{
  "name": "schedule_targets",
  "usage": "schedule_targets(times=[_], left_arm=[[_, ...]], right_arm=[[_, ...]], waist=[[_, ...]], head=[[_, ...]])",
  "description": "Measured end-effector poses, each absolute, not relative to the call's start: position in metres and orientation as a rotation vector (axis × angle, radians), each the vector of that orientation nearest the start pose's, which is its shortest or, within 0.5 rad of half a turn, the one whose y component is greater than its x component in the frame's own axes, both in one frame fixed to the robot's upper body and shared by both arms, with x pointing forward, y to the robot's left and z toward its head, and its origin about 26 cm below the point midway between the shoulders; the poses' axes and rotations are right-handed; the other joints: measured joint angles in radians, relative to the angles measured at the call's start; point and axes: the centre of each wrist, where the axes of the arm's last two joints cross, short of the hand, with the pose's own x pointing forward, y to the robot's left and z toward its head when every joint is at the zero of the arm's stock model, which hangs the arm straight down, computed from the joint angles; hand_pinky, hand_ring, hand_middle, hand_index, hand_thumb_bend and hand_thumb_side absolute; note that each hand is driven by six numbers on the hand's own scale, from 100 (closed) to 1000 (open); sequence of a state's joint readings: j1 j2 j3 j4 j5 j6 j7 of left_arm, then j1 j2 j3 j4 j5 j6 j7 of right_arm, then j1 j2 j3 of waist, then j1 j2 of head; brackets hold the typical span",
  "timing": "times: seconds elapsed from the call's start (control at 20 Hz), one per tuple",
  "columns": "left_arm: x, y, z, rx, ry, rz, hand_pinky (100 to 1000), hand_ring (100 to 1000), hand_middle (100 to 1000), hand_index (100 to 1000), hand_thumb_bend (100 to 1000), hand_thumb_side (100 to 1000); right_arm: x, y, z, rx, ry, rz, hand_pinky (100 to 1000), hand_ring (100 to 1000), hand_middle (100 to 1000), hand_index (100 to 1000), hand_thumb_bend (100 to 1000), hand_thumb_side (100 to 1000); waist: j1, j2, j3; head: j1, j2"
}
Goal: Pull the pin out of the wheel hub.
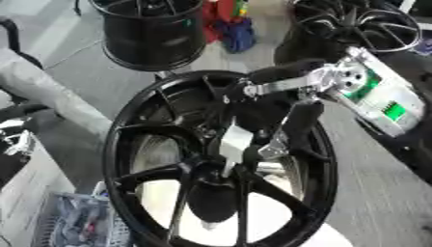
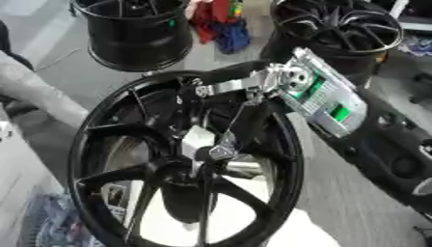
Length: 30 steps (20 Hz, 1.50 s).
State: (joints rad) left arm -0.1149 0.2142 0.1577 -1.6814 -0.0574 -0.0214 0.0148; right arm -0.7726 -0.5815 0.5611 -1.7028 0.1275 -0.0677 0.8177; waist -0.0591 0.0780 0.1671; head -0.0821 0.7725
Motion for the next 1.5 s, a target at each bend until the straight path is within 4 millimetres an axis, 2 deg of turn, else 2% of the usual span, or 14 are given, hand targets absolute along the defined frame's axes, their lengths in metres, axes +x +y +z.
schedule_targets(times=[0.5, 1.0, 1.5], left_arm=[[0.301, 0.320, 0.069, 0.330, -1.816, -0.107, 649, 660, 746, 802, 304, 339], [0.301, 0.320, 0.069, 0.330, -1.816, -0.107, 649, 661, 746, 802, 303, 340], [0.301, 0.320, 0.069, 0.329, -1.816, -0.108, 650, 661, 747, 803, 303, 342]], right_arm=[[0.365, -0.165, 0.207, 0.078, -1.482, 2.067, 798, 801, 818, 921, 303, 268], [0.367, -0.161, 0.199, 0.065, -1.466, 2.107, 775, 768, 789, 884, 297, 263], [0.367, -0.159, 0.197, 0.062, -1.477, 2.112, 720, 698, 748, 842, 270, 240]], waist=[[0.000, 0.000, 0.000], [0.000, 0.000, 0.000], [-0.001, 0.002, 0.001]], head=[[0.000, 0.000], [-0.001, 0.000], [-0.001, 0.000]])
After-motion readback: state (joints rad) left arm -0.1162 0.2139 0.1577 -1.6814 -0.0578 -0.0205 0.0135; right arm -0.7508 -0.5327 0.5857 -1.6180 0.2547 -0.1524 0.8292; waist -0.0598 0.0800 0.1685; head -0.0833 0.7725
